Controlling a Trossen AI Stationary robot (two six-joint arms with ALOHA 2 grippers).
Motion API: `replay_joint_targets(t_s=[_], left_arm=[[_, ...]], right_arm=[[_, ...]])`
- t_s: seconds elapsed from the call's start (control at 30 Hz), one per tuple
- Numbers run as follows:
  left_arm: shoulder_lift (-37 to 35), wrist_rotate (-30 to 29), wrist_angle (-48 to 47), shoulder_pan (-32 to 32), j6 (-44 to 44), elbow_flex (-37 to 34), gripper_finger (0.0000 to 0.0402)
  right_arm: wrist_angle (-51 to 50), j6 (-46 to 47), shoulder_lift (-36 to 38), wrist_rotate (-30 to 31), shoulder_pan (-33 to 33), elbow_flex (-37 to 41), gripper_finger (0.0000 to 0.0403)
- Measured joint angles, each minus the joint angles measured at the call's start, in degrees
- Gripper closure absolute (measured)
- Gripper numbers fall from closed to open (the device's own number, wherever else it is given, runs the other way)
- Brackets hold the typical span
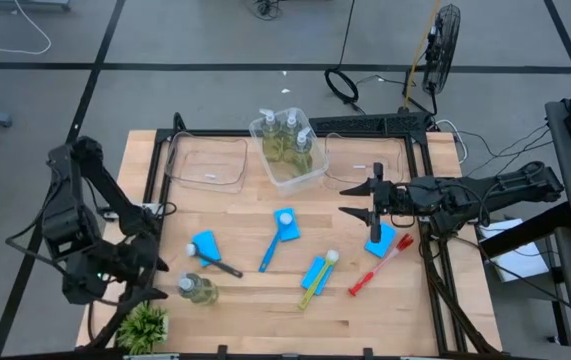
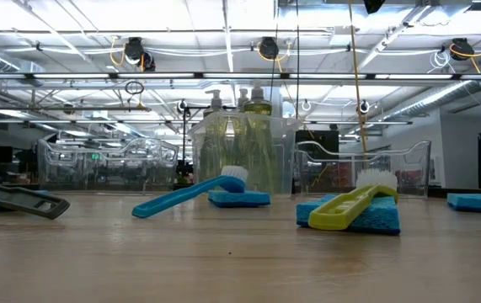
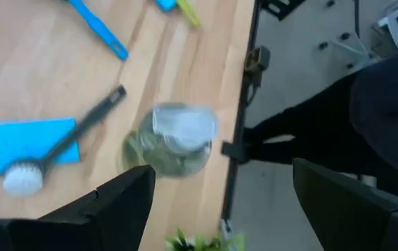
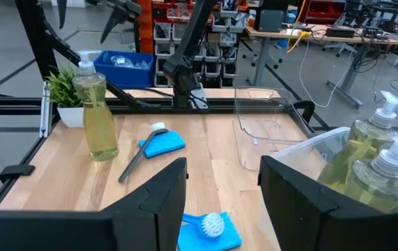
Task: Pick & Place Kitchen Sink Supplies
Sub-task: Put the dishwashing liquid bottle into the white bin
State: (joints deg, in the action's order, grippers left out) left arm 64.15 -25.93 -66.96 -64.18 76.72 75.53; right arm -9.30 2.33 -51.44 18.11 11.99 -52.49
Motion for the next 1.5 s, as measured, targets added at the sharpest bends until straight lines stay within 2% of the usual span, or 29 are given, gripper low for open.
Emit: replay_joint_targets(t_s=[0.2,0.5,0.83,1.03,1.23,1.37,1.5], left_arm=[[3.33,-2.41,-2.29,-0.55,3.74,0.0,0.0066],[9.64,-3.05,-2.84,-1.01,7.9,-0.01,0.0066],[12.57,-8.91,-6.06,-4.51,8.31,-0.02,0.0066],[13.85,-11.73,-13.07,-6.55,14.07,-0.03,0.0066],[15.19,-13.83,-13.38,-6.91,13.91,-0.04,0.0066],[16.45,-17.66,-13.51,-6.89,14.5,-0.04,0.0066],[17.96,-17.66,-14.44,-6.89,16.53,-0.04,0.0066]], right_arm=[[0.02,-0.09,0.0,0.06,0.0,0.0,0.0232],[0.02,-0.12,0.0,-0.19,0.0,0.0,0.0232],[1.33,1.69,0.02,-0.24,0.0,0.0,0.0232],[1.33,3.37,0.02,-0.3,0.08,0.0,0.0232],[1.32,4.11,0.02,-0.28,0.08,0.0,0.0232],[1.33,4.55,0.02,-0.28,0.09,0.0,0.0232],[1.33,4.55,0.0,-0.28,0.09,0.0,0.0232]])
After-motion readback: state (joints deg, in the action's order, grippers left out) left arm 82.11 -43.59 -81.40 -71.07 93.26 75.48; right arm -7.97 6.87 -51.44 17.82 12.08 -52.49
